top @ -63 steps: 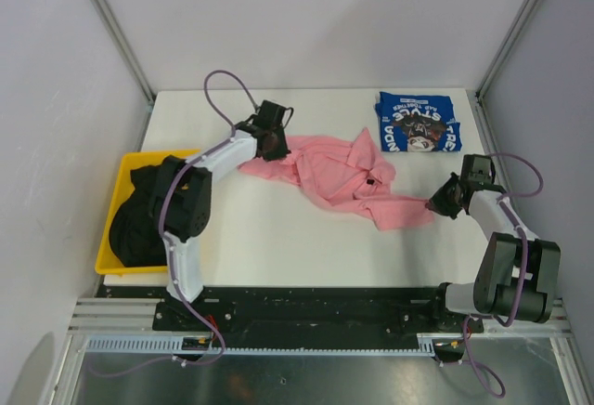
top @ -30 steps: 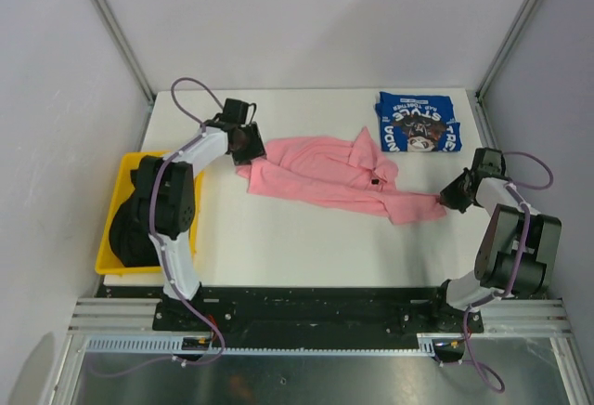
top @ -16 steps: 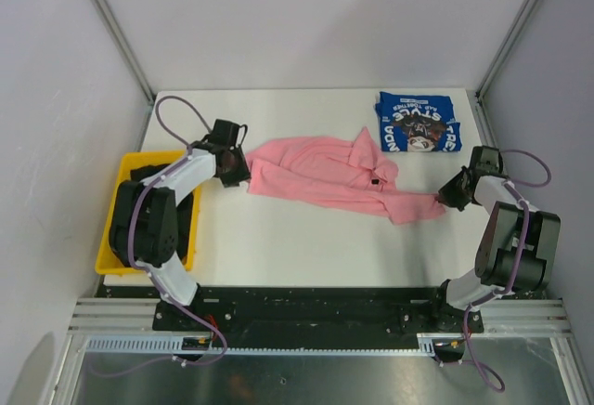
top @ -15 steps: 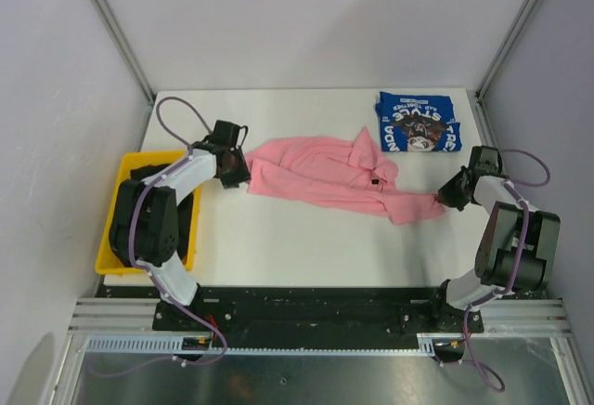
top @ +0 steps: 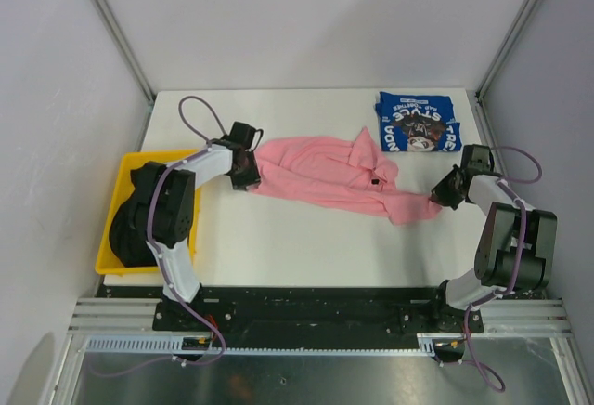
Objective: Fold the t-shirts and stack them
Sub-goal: Flatten out the tshirt
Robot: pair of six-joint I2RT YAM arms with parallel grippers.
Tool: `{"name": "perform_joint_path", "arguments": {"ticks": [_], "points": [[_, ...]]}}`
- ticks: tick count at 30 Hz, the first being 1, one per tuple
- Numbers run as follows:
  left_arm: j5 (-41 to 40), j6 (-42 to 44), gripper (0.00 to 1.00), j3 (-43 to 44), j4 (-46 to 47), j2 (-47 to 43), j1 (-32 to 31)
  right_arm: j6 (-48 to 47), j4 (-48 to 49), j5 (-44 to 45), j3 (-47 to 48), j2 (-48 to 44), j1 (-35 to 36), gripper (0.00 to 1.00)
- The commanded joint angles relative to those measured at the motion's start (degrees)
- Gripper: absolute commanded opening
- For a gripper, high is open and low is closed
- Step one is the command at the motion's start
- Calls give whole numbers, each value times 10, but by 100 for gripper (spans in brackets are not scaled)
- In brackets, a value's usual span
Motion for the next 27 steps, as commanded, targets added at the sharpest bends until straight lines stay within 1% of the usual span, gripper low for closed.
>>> {"name": "perform_joint_path", "arguments": {"ticks": [1, 3, 8, 11, 13, 14, 16, 20, 27], "points": [[-34, 16, 42, 21, 7, 12, -13, 7, 6, 6, 22, -18, 7, 0], [-38, 19, 40, 21, 7, 16, -18, 8, 5, 6, 22, -21, 9, 0], [-59, 17, 30, 11, 5, 19, -28, 11, 5, 3, 22, -29, 11, 0], [-67, 16, 17, -2, 3, 11, -29, 11, 4, 2, 22, -33, 12, 0], [-72, 15, 6, -6, 2, -1, -29, 11, 4, 0, 22, -37, 13, 0], [-74, 15, 3, -7, 1, -10, -28, 11, 4, -1, 22, -39, 13, 0], [-76, 17, 1, -5, -1, -32, -26, 11, 3, -7, 22, -46, 13, 0], [-80, 19, 0, 0, -14, -102, -14, 18, -2, -23, 24, -77, 13, 0], [-96, 5, 0, -7, -38, -278, 17, 64, -26, -100, 41, -169, 13, 0]]}}
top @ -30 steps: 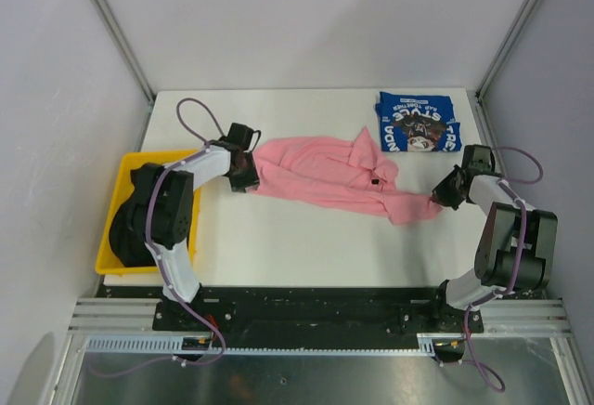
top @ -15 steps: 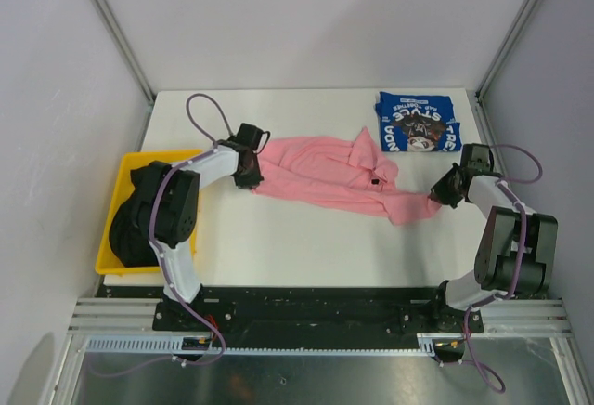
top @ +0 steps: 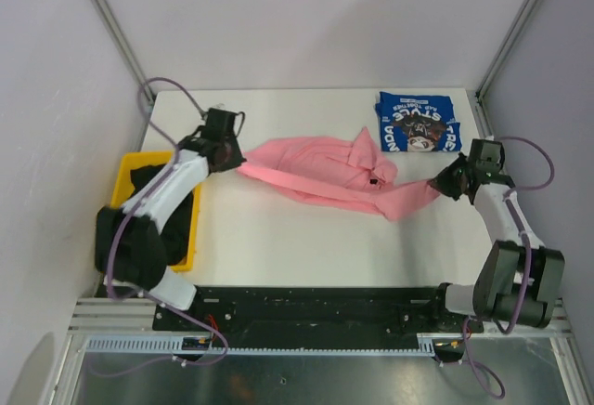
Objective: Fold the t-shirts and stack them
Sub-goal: Flatten out the tshirt
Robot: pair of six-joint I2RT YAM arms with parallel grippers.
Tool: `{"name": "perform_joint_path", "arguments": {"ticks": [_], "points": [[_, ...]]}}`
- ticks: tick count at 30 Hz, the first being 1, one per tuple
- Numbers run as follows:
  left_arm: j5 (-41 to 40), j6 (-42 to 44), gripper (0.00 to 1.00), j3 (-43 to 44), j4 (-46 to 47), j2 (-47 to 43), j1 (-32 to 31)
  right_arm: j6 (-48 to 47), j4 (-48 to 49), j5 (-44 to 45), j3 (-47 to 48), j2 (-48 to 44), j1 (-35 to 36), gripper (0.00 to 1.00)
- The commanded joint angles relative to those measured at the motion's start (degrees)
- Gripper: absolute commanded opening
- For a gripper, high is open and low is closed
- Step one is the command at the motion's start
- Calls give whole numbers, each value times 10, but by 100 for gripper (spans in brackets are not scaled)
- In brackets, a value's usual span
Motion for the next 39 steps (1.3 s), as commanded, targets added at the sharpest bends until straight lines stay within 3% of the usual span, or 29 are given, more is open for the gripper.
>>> {"name": "perform_joint_path", "arguments": {"ticks": [1, 11, 16, 20, 31, 35, 39], "points": [[-34, -12, 0, -2, -14, -142, 21, 49, -10, -69, 37, -76, 3, 0], [-28, -106, 0, -17, -57, -375, 27, 141, -121, -131, 106, -269, -2, 0], [-19, -118, 0, -18, -77, -491, 27, 143, -248, -125, 181, -341, -5, 0], [-11, -109, 0, 24, -106, -535, 27, 163, -286, -121, 226, -386, -3, 0], [-30, -107, 0, 147, -152, -474, 27, 127, -318, -25, 419, -320, 1, 0], [-52, -105, 0, 168, -139, -400, 27, 106, -229, -32, 393, -282, 1, 0], [-54, -74, 0, 181, -63, -308, 32, 98, -82, -55, 320, -226, 11, 0]]}}
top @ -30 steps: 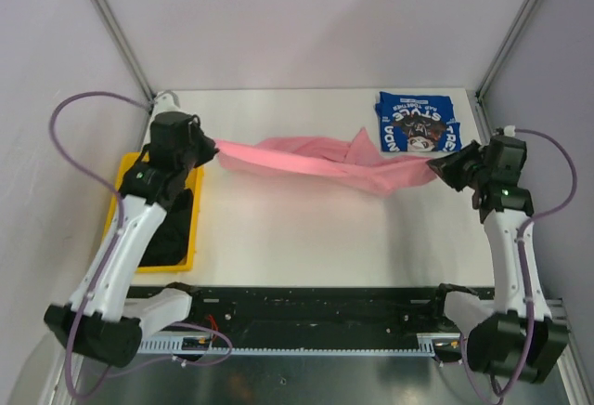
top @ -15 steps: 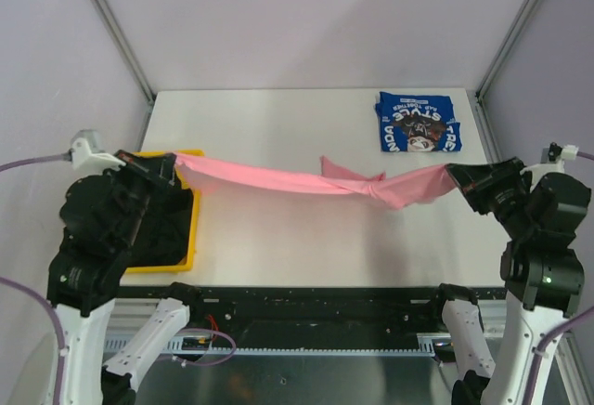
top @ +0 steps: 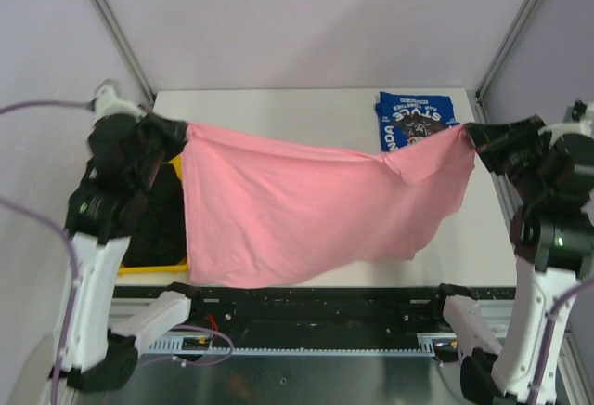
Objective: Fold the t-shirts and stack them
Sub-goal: Flatten out the tshirt
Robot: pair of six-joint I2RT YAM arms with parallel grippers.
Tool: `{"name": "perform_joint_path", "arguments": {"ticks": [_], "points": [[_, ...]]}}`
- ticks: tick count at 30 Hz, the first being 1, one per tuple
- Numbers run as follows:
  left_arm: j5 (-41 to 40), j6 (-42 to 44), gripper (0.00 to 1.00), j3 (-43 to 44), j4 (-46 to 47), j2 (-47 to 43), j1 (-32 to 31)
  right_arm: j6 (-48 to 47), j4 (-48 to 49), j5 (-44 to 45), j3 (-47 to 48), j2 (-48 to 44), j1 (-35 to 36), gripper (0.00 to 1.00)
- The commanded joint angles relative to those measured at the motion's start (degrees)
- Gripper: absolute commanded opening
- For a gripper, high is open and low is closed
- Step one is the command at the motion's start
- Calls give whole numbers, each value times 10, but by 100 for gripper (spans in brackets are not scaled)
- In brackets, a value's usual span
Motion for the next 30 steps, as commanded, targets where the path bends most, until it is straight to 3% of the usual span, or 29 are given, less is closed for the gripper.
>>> {"name": "perform_joint_path", "arguments": {"ticks": [1, 5, 10, 14, 17, 20, 23, 30], "points": [[-13, 34, 0, 30, 97, 110, 12, -26, 183, 2, -57, 88, 21, 0], [37, 48, 0, 122, 163, 257, 38, -30, 326, 21, -43, 200, 62, 0], [114, 57, 0, 370, 181, 442, 80, -56, 360, 51, 153, 365, 102, 0], [168, 43, 0, 548, 189, 520, 122, -49, 401, 66, 259, 403, 100, 0], [202, 29, 0, 596, 203, 525, 154, -51, 418, 89, 279, 386, 96, 0], [208, 29, 0, 542, 210, 487, 176, -48, 424, 90, 228, 354, 92, 0], [201, 33, 0, 427, 221, 430, 183, -32, 426, 82, 124, 305, 81, 0], [202, 27, 0, 56, 226, 282, 184, -27, 318, 72, -124, 166, 60, 0]]}}
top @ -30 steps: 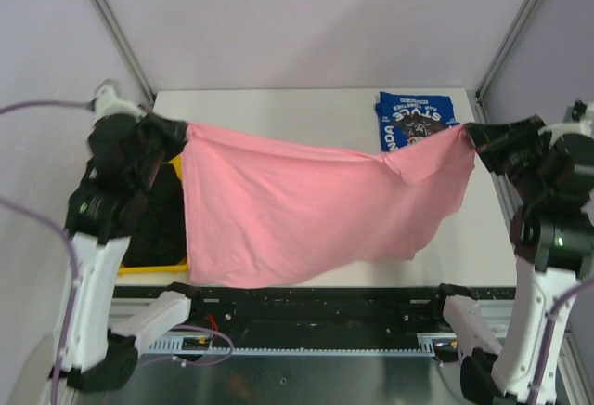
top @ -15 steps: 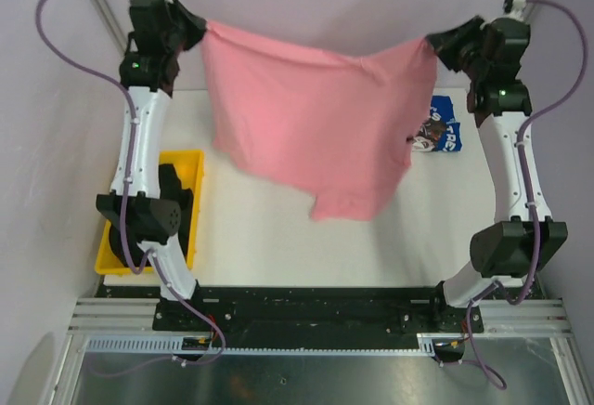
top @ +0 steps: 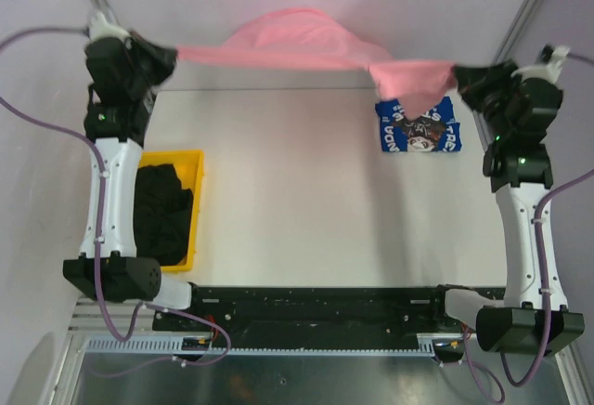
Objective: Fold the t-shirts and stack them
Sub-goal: Flatten out the tshirt
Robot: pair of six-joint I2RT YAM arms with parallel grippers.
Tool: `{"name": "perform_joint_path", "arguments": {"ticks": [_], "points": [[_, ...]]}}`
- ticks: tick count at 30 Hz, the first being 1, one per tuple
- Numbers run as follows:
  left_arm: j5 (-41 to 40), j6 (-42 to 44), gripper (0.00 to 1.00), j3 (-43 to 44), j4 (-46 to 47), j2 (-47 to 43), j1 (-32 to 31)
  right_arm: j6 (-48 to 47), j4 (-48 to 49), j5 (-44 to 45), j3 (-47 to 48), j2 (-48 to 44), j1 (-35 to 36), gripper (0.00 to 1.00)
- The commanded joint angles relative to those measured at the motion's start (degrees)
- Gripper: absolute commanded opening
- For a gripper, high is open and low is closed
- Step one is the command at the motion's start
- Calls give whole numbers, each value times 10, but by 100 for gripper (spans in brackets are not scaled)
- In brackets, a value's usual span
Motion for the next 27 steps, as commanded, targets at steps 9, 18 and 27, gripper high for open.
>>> {"name": "perform_joint_path", "arguments": {"ticks": [9, 18, 27], "points": [[-3, 16, 0, -552, -7, -136, 3, -24, -219, -17, -394, -131, -12, 0], [-17, 32, 0, -692, -13, -184, 0, -41, -291, -41, -515, -121, -46, 0], [-52, 24, 0, -736, -70, -248, -2, -39, -413, -34, -529, -178, -96, 0]]}}
